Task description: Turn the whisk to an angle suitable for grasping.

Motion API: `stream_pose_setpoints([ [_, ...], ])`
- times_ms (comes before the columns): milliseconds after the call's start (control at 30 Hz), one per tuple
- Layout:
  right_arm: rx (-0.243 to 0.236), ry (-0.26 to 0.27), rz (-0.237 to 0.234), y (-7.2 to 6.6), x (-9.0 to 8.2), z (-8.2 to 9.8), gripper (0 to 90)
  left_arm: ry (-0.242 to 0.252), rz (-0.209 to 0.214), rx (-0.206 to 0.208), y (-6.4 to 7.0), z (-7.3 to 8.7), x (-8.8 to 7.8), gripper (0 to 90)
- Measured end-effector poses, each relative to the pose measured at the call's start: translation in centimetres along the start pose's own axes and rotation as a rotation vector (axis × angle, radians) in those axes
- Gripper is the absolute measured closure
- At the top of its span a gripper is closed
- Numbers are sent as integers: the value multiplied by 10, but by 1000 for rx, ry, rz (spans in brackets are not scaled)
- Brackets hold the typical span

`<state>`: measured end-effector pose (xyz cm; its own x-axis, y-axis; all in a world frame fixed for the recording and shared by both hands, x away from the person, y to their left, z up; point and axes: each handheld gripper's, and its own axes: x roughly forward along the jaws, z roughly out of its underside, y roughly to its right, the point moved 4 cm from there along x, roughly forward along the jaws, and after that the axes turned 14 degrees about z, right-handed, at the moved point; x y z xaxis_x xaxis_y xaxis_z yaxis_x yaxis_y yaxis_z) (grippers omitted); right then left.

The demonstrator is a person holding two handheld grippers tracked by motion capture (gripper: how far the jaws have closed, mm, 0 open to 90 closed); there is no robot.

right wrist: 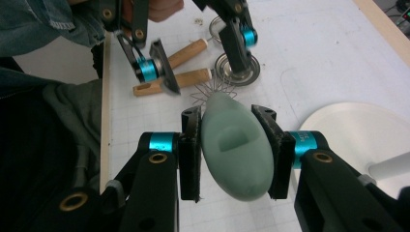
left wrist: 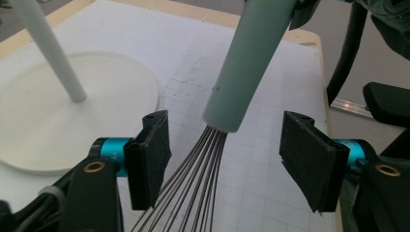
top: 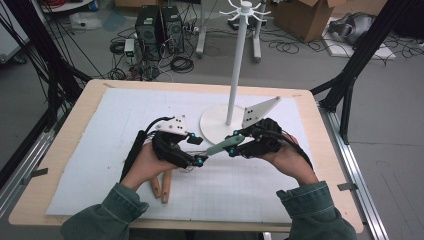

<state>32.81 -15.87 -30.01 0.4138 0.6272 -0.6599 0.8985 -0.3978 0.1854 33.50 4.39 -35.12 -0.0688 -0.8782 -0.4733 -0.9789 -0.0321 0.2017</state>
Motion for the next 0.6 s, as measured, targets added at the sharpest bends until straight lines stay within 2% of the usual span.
stream_pose_setpoints([
  [200,-8,14,-5,-1,1,-6,658,-16,34,10,-1,-8,9,406],
  [400,-24,30,-3,-2,2,-13,658,-18,72,3,-5,-7,12,490],
  [600,-36,53,-11,-4,5,-20,657,-10,53,4,-7,-7,10,571],
])
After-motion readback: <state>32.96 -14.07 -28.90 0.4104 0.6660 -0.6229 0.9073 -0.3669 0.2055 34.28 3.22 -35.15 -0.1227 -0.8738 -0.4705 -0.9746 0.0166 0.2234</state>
